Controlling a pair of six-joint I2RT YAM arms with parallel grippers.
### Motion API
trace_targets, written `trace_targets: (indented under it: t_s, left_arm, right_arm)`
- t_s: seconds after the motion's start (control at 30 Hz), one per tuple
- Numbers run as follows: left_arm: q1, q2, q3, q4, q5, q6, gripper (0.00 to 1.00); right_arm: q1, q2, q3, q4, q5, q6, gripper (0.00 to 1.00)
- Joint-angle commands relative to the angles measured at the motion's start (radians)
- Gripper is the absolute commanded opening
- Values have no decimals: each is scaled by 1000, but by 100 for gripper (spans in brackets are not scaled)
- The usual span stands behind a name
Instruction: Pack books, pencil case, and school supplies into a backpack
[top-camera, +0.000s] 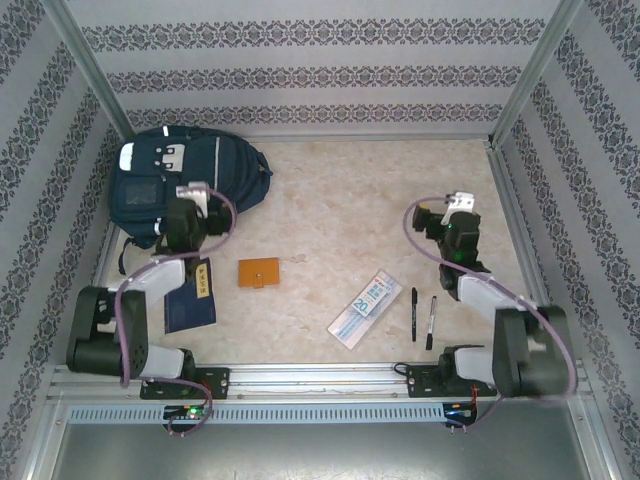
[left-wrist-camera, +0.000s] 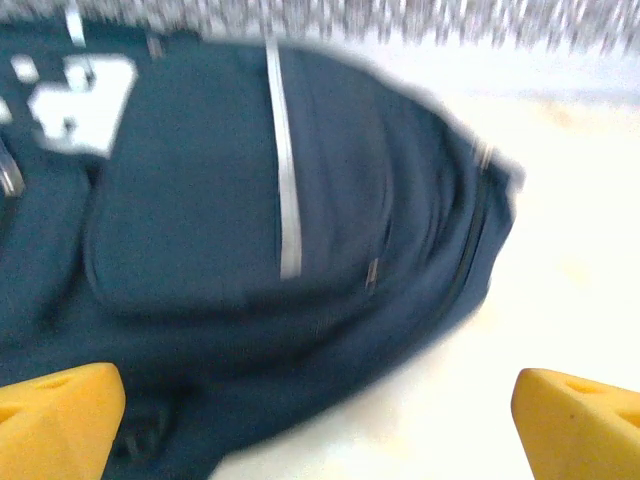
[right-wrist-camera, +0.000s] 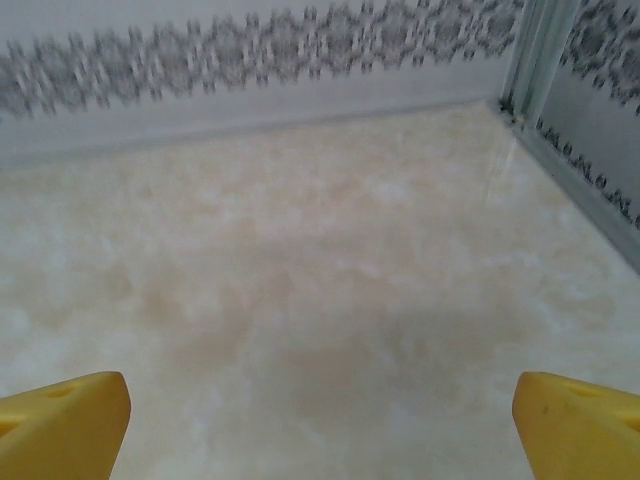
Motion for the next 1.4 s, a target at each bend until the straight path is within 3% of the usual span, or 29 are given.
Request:
trace_targets:
  t_s: [0.0,0.07,0.23,0.37,0.57,0.63,0.7,0.87,0.9,1.0,1.1,1.37]
  left_arm:
    - [-4,-27,176,-415,40,-124,99]
    - [-11,22,263,-459,101,-132,99]
    - [-91,227,507,-566,102,-49,99]
    - [-118,452,742,-704,-13,-59,99]
    - [-118,733,1016,-895,-299,-134,100]
    - [-118,806,1085,-947,-347,-149,98]
    - [-116,879,1150,-979,-302,-136,85]
    - [-118,976,1248,-1034,-92,-95,13]
    - [-118,967,1244,-1025,-47,-82,7]
    - [-127,908,1205,-974,51,-24,0]
    - [-151,834,1171,-930,145,78,0]
    - [-319,673,1014,-838,367,505,0]
  right_arm:
    - [-7,-91,85,-342,-74,245,98]
    - [-8,-108,98,-379,-158,256,98]
    - [37,-60,173,-512,-302,268,94]
    - [103,20,270,-657,-373,247,91]
    - [147,49,262,-646,-421,267,90]
    - [154,62,260,-649,-446,272,89]
    - [158,75,259,-651,-467,273,86]
    - [158,87,270,-676,-526,260,77]
    - [157,84,274,-682,-537,259,75]
    - [158,66,294,-701,-557,262,74]
    - [158,46,325,-718,-556,272,73]
    - [150,96,431,-712,-528,313,74]
